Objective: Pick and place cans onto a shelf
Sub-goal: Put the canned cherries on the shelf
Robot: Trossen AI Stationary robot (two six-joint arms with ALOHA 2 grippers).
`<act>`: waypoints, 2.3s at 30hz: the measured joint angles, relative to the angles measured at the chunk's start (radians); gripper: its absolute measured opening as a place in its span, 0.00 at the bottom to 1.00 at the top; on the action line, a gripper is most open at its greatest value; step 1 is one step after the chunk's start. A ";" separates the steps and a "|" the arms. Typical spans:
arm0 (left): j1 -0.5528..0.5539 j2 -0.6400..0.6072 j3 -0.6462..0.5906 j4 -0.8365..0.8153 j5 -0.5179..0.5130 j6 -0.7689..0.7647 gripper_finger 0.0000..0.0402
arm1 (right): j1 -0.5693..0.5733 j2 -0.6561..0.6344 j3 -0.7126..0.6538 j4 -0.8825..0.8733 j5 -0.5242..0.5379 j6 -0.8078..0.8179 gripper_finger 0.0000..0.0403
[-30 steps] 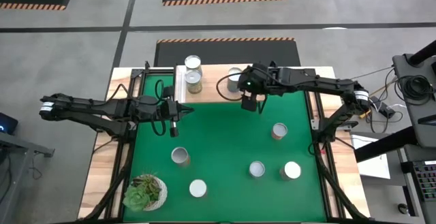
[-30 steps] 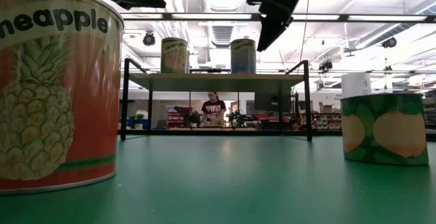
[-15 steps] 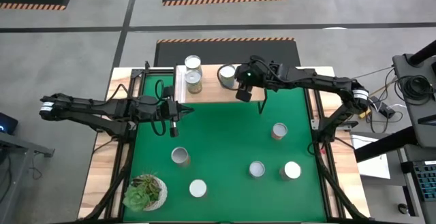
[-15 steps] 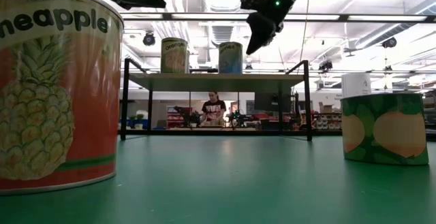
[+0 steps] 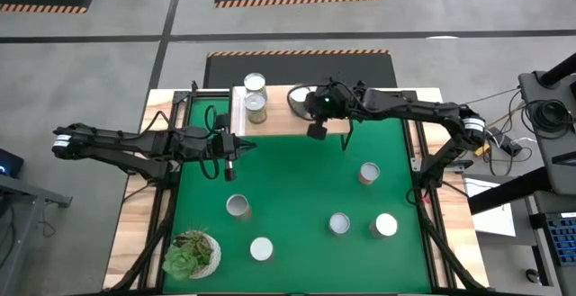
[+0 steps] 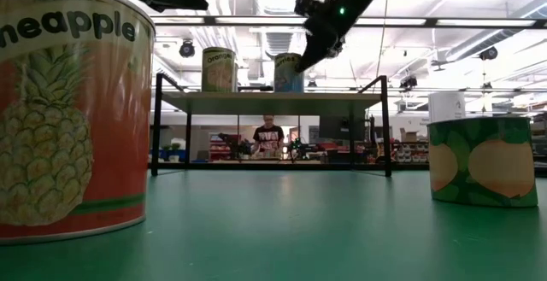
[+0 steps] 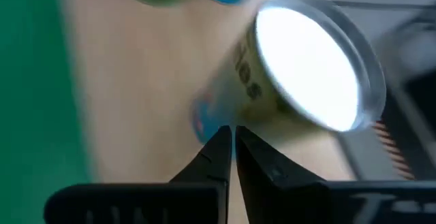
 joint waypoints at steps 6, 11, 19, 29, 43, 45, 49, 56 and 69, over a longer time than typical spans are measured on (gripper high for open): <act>0.000 0.000 0.000 0.000 0.000 -0.003 0.00 | -0.018 -0.001 -0.024 0.032 0.091 -0.021 0.03; 0.000 0.000 0.000 -0.001 0.000 -0.012 0.00 | 0.003 -0.003 -0.071 0.077 -0.049 -0.021 0.03; 0.000 0.000 0.000 0.011 0.000 -0.012 0.00 | 0.077 -0.022 -0.280 0.489 -0.086 -0.050 0.03; 0.000 0.016 0.000 0.072 0.000 -0.029 0.00 | 0.098 -0.039 -0.265 0.460 -0.086 0.023 0.03; 0.038 0.148 0.177 0.131 -0.074 0.072 0.00 | 0.098 -0.319 -0.380 0.569 -0.293 -0.117 0.03; 0.067 0.183 0.242 0.075 -0.074 0.072 0.00 | 0.098 -0.346 -0.387 0.567 -0.294 -0.117 0.03; 0.130 0.275 0.386 -0.059 -0.067 0.045 0.00 | 0.098 -0.378 -0.385 0.565 -0.293 -0.118 0.03; 0.203 0.484 0.653 -0.271 -0.040 0.028 0.00 | 0.098 -0.422 -0.394 0.504 -0.301 -0.035 0.03; 0.345 0.686 0.839 -0.332 -0.008 0.102 0.00 | 0.070 -0.511 -0.463 0.483 -0.296 -0.180 0.03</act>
